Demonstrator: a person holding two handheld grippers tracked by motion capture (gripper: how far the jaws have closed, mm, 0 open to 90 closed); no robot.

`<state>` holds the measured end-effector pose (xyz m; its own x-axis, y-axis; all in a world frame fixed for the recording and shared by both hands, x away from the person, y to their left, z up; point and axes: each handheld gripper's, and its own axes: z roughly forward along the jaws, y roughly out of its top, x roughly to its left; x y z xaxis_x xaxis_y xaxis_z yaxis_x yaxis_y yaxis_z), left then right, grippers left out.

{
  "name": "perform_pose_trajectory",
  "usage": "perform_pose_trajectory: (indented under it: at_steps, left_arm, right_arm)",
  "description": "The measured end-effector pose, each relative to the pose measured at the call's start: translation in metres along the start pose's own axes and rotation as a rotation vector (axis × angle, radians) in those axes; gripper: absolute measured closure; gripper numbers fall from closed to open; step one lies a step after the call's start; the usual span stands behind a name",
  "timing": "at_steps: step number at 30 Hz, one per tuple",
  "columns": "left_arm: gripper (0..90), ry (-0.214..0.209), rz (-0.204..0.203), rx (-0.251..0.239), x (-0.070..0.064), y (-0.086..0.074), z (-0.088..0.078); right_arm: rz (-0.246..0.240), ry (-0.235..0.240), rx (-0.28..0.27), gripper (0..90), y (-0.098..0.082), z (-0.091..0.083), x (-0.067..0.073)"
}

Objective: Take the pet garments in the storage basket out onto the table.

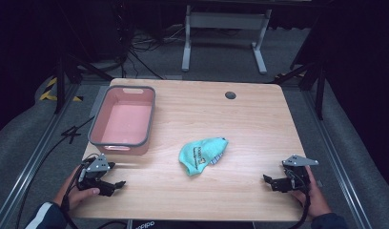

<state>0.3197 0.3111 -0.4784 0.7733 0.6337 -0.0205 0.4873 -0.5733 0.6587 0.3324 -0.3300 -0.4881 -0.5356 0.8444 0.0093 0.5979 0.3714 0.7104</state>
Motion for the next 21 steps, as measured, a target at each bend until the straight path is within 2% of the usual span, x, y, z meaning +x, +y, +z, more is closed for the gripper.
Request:
perform_pose_trajectory:
  at_steps: [3,6,21]
  left_arm:
    - [15.7,0.004,-0.003,-0.045,-0.0004,-0.006,0.0003]
    - [15.6,0.015,-0.014,-0.046,-0.0018,-0.0071,-0.0006]
    - [14.7,0.016,-0.016,-0.044,-0.0016,-0.0071,-0.0004]
  right_arm:
    - [0.0,0.0,0.0,0.7,0.0,0.0,0.0]
    - [0.0,0.0,0.0,0.7,0.0,0.0,0.0]
    - [0.006,-0.005,-0.001,0.7,-0.0005,-0.0005,0.001]
